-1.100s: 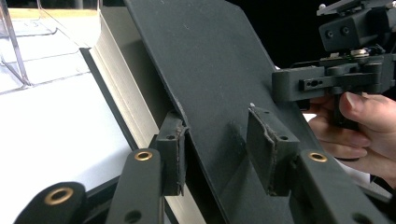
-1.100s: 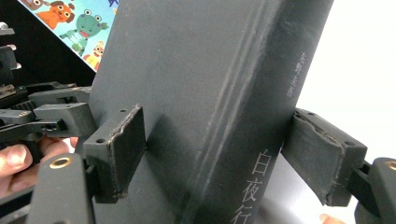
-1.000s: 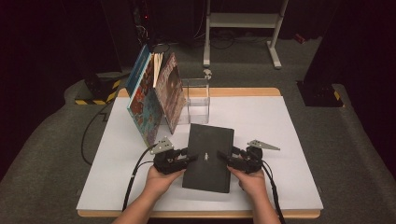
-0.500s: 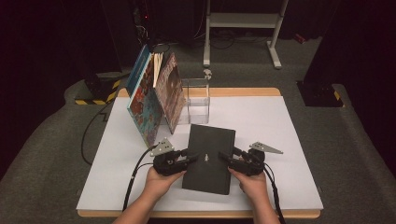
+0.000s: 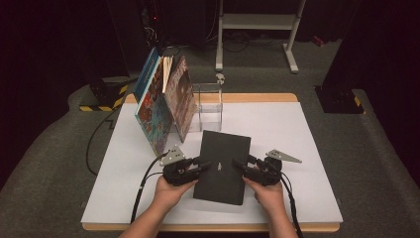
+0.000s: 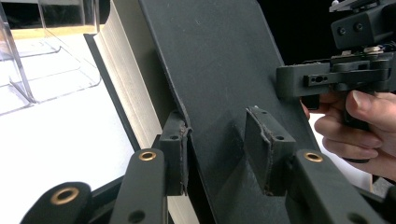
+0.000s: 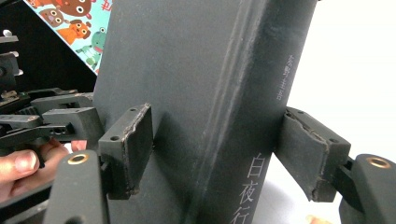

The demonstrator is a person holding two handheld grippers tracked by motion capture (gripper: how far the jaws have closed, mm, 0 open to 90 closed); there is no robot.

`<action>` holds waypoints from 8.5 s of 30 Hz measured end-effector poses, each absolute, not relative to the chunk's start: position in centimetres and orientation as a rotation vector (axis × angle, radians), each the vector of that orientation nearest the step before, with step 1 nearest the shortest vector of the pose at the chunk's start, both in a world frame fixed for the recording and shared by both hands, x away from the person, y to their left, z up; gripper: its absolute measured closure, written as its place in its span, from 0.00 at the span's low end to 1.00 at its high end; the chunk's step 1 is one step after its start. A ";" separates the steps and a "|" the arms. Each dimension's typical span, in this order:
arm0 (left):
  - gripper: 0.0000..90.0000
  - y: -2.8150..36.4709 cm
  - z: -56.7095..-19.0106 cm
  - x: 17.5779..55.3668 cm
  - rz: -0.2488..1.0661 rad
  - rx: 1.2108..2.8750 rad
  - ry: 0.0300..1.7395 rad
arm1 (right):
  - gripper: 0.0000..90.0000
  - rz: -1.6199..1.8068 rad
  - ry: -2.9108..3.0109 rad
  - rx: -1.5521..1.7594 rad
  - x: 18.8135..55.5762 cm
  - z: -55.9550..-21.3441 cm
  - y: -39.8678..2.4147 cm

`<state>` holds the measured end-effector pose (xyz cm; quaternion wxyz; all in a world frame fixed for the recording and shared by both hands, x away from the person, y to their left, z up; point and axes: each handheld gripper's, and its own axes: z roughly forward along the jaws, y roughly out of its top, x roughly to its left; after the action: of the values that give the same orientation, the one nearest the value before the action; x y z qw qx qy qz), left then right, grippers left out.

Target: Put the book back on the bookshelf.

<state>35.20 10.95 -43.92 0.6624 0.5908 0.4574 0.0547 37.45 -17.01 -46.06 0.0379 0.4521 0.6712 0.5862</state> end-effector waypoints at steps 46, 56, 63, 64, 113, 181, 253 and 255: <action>0.70 10.2 -42.4 38.7 0.250 1.259 0.960 | 0.37 1.743 1.946 1.238 40.4 -42.6 -16.0; 0.70 10.0 -42.5 38.7 0.258 1.263 0.941 | 0.37 1.735 1.912 1.188 40.2 -42.4 -15.9; 0.69 10.2 -42.8 38.3 0.262 1.256 0.948 | 0.36 1.734 1.898 1.171 39.7 -42.5 -15.7; 0.69 10.3 -42.9 38.3 0.263 1.260 0.947 | 0.37 1.732 1.895 1.168 39.6 -42.5 -15.7; 0.52 12.7 -44.5 33.9 0.357 1.271 0.941 | 0.35 1.707 1.874 0.991 33.9 -43.2 -14.8; 0.36 18.6 -49.9 34.2 0.470 1.398 1.154 | 0.61 1.761 1.917 0.737 33.8 -42.2 -13.4; 0.34 18.5 -50.0 34.1 0.496 1.396 1.150 | 0.55 1.532 1.890 0.937 34.8 -39.8 -14.8; 0.34 18.5 -50.0 34.1 0.496 1.396 1.149 | 0.56 1.528 1.892 0.940 34.8 -39.8 -14.7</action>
<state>34.07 18.53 -49.96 0.5917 0.6003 0.4940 0.2134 34.77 -14.75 -39.77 0.2637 0.3476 0.7000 0.5653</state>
